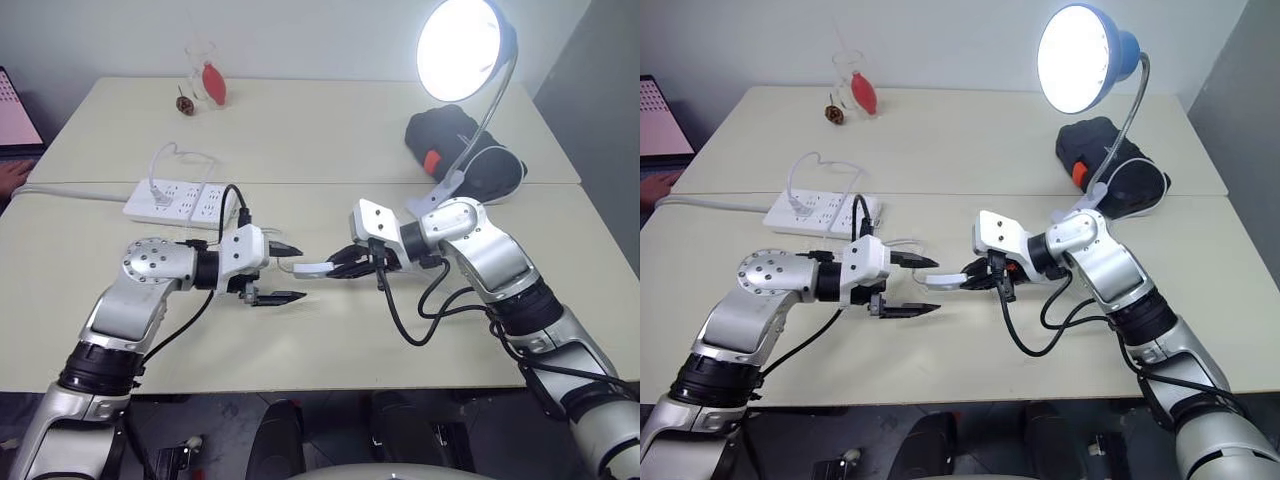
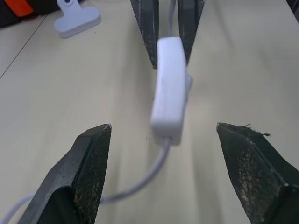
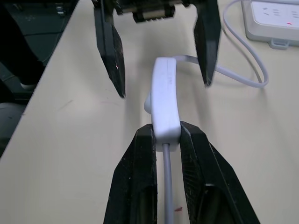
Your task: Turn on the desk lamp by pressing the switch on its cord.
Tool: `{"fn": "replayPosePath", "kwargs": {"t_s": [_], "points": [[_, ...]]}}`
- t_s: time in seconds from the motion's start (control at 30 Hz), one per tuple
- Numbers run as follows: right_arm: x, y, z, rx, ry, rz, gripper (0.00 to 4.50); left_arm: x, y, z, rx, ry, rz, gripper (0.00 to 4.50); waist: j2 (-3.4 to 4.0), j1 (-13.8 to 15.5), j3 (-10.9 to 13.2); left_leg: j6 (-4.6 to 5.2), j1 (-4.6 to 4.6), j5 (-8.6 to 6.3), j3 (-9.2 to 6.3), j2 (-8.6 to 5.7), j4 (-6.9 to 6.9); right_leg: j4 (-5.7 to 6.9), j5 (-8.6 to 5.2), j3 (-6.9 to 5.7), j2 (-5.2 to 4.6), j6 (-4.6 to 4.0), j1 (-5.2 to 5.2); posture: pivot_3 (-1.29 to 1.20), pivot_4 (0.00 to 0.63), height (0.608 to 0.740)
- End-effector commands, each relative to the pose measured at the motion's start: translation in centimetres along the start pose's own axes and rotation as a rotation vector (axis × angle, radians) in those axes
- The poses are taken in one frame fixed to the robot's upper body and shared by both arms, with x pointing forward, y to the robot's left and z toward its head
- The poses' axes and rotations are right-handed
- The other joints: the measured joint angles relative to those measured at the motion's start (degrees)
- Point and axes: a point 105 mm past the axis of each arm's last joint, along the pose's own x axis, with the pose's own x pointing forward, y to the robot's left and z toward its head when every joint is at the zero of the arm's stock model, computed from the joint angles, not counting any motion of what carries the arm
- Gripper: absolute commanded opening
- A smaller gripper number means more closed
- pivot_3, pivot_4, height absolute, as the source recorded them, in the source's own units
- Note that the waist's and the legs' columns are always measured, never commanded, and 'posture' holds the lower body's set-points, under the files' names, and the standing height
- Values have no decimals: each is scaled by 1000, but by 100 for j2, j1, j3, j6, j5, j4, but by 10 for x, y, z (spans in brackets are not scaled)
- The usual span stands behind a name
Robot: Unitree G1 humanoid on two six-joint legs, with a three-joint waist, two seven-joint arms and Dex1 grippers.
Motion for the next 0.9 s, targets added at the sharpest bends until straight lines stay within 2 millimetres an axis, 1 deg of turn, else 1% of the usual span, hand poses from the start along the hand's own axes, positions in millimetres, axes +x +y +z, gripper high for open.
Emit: {"fn": "replayPosePath", "kwargs": {"t_s": [0.03,0.1,0.27,0.37,0.4,0.53,0.6,0.7,0.77,0.87,0.9], "points": [[0,-19,-1,-60,14,-78,347,-23,2,9,7,-8,70,3636,0,-5,0,0,1,0,1,0,-1,0,0,0,0,0,0,0,150,740],[5,-28,-8,-64,30,-119,347,-29,0,7,-12,-4,93,3636,0,-5,0,0,0,0,1,1,-1,0,0,0,0,0,0,0,150,740],[17,-47,-29,-89,92,-192,347,-33,-4,1,-32,9,133,3636,1,-5,0,0,1,0,2,1,-1,0,0,0,0,0,-1,0,150,740],[19,-51,-43,-86,126,-201,347,-33,-5,1,-36,9,141,3636,0,7,0,0,1,0,2,1,-1,-1,0,1,0,-1,-1,0,150,740],[19,-52,-46,-77,130,-202,697,-33,-6,1,-37,7,143,3636,0,13,0,0,0,0,3,0,-1,-1,0,0,-1,-1,-1,0,150,740],[14,-51,-51,-77,131,-191,1495,-35,-2,4,-42,-9,191,3636,2,6,1,0,1,0,3,0,-1,-1,1,1,-1,-2,0,0,150,740],[8,-49,-50,-91,135,-181,2022,-37,-1,4,-67,-12,215,3636,1,5,0,0,1,0,2,1,-1,1,1,2,-1,-2,-1,0,150,740],[-9,-45,-42,-105,121,-175,2785,-40,-2,2,-104,10,244,3636,2,10,1,0,0,0,1,1,-2,1,0,1,-1,-1,-1,0,150,740],[-22,-41,-35,-108,107,-181,3214,-43,-2,-1,-121,46,264,3636,3,11,2,0,-4,0,1,0,-2,-2,0,1,-2,-1,-1,0,150,740],[-50,-25,-23,-109,75,-177,4013,-52,-2,1,-137,66,294,3636,3,18,2,0,-6,0,-1,0,-3,-3,0,-1,-3,-1,-1,0,150,740],[-56,-20,-20,-104,62,-179,4181,-54,-2,2,-141,69,301,3636,3,18,2,0,-6,0,-4,1,-3,-3,-1,-3,-3,-2,-2,0,150,740]]}}
